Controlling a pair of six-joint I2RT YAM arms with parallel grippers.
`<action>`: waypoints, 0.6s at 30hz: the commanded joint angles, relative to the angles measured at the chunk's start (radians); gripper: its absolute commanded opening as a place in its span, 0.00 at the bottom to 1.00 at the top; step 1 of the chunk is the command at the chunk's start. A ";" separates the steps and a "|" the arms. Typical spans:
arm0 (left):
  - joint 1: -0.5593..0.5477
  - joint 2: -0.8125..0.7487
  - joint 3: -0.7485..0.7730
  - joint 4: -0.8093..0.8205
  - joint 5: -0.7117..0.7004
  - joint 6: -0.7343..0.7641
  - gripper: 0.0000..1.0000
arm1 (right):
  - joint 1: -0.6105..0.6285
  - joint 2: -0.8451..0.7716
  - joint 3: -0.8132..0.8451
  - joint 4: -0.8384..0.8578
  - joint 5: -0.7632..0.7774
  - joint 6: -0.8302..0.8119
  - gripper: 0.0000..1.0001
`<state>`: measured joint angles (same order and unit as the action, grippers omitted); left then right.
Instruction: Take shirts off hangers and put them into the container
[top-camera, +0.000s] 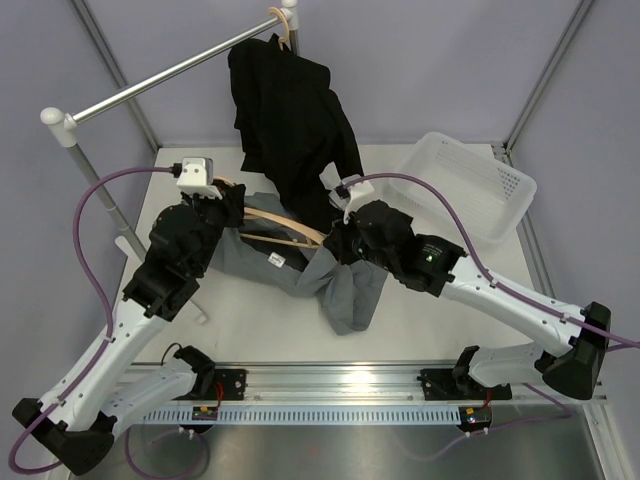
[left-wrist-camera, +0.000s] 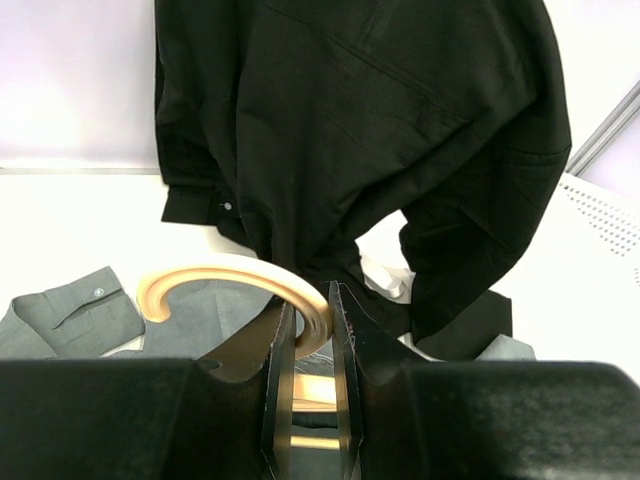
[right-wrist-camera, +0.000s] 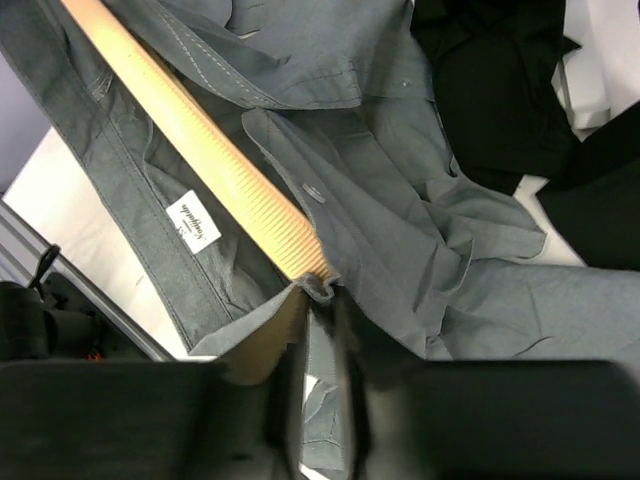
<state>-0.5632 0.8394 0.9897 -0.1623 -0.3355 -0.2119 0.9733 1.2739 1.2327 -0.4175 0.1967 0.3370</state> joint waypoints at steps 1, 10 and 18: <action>0.003 -0.026 0.009 0.118 0.006 0.002 0.00 | -0.019 -0.044 -0.032 0.040 0.004 0.010 0.13; 0.003 -0.048 -0.002 0.133 -0.019 0.012 0.00 | -0.079 -0.132 -0.147 -0.007 0.041 0.016 0.00; 0.003 -0.091 -0.033 0.184 0.004 -0.053 0.00 | -0.090 -0.191 -0.326 0.078 -0.072 0.039 0.01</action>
<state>-0.5629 0.7841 0.9592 -0.1268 -0.3321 -0.2356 0.8932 1.0981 0.9668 -0.3893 0.1799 0.3538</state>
